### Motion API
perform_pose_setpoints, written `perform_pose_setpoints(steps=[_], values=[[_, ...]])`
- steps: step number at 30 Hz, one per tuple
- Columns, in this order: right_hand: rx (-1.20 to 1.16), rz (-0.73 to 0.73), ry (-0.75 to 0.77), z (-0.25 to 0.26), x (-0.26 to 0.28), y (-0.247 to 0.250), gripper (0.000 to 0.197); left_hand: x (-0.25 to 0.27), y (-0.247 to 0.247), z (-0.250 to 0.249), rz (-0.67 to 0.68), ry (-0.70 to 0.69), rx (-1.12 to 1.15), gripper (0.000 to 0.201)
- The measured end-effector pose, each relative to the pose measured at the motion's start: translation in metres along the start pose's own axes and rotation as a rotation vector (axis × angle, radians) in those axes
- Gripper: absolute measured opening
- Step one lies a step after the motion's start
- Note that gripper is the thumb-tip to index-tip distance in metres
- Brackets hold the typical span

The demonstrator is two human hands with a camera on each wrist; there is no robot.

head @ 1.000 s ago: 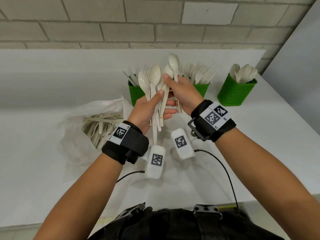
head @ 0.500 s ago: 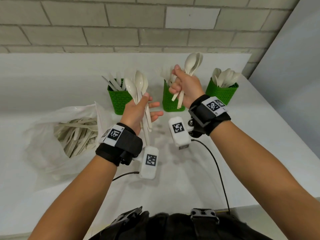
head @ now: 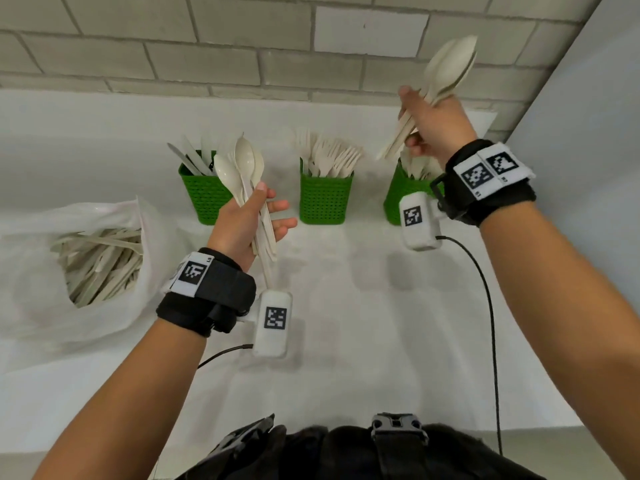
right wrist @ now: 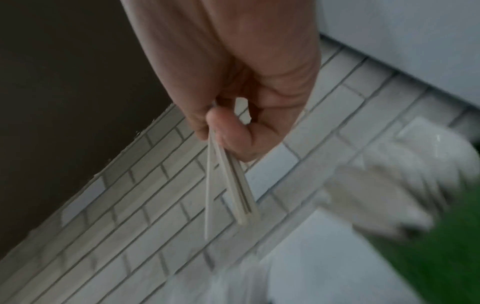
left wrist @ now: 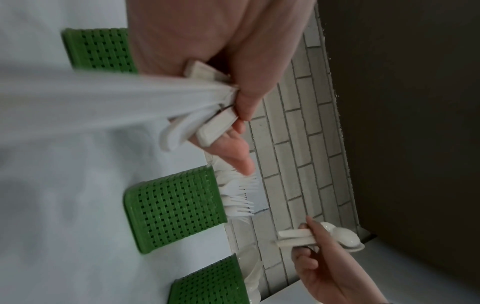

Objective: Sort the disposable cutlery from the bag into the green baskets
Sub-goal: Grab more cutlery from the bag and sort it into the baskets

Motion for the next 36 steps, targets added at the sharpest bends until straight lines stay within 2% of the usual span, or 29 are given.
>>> perform_pose_setpoints(steps=[3, 6, 11, 14, 16, 19, 22, 24, 26, 27, 29, 31, 32, 35, 36], values=[[0.127, -0.116, 0.025, -0.011, -0.023, 0.041, 0.030, 0.000, -0.003, 0.004, -0.013, -0.003, 0.010, 0.023], [0.281, -0.129, -0.013, -0.044, -0.037, 0.058, 0.041, -0.001, -0.006, 0.006, -0.022, -0.009, 0.018, 0.023], [0.389, -0.124, -0.014, -0.082, -0.032, 0.049, 0.035, -0.005, -0.017, 0.010, -0.020, -0.006, -0.001, 0.023], [0.389, -0.128, 0.041, -0.086, -0.028, 0.042, 0.040, -0.006, -0.022, 0.011, -0.016, -0.008, -0.006, 0.023], [0.358, -0.090, 0.061, -0.081, -0.027, 0.040, 0.033, -0.007, -0.024, 0.011, -0.017, -0.012, -0.009, 0.023], [0.331, -0.064, 0.049, -0.075, -0.027, 0.048, 0.068, -0.009, -0.027, 0.010, -0.015, -0.012, -0.006, 0.023], [0.384, -0.113, 0.075, -0.070, -0.027, 0.059, 0.077, -0.010, -0.028, 0.010, -0.018, -0.010, 0.009, 0.023], [0.421, -0.130, 0.167, -0.062, -0.026, 0.059, 0.074, -0.011, -0.028, 0.011, -0.023, -0.005, 0.011, 0.023], [0.529, -0.077, 0.294, -0.054, -0.026, 0.048, 0.061, -0.010, -0.032, 0.013, -0.015, 0.004, 0.005, 0.023], [0.600, -0.004, 0.334, -0.054, -0.026, 0.038, 0.053, -0.010, -0.034, 0.013, -0.006, 0.006, -0.005, 0.023], [0.731, 0.179, 0.324, -0.063, -0.026, 0.016, 0.040, -0.007, -0.040, 0.013, 0.030, -0.001, -0.031, 0.023], [0.795, 0.239, 0.295, -0.073, -0.024, 0.007, 0.042, -0.002, -0.046, 0.012, 0.087, -0.006, -0.058, 0.026], [0.782, 0.184, 0.324, -0.068, -0.023, 0.009, 0.043, 0.000, -0.048, 0.011, 0.118, -0.006, -0.071, 0.027], [0.653, -0.049, 0.557, -0.021, -0.006, 0.011, 0.044, 0.006, -0.052, 0.009, 0.191, -0.012, -0.054, 0.026], [0.587, -0.075, 0.618, -0.001, 0.002, 0.006, 0.043, 0.007, -0.052, 0.008, 0.209, -0.010, -0.029, 0.026]])
Point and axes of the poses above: each hand's wrist, its own x-axis away from the middle knuckle, its own y-axis out of the back of the hand, z = x × y, the point moved 9 cm from there along -x, towards the middle knuckle, and after that the axes turned 12 degrees about y, right-handed, at the moved point
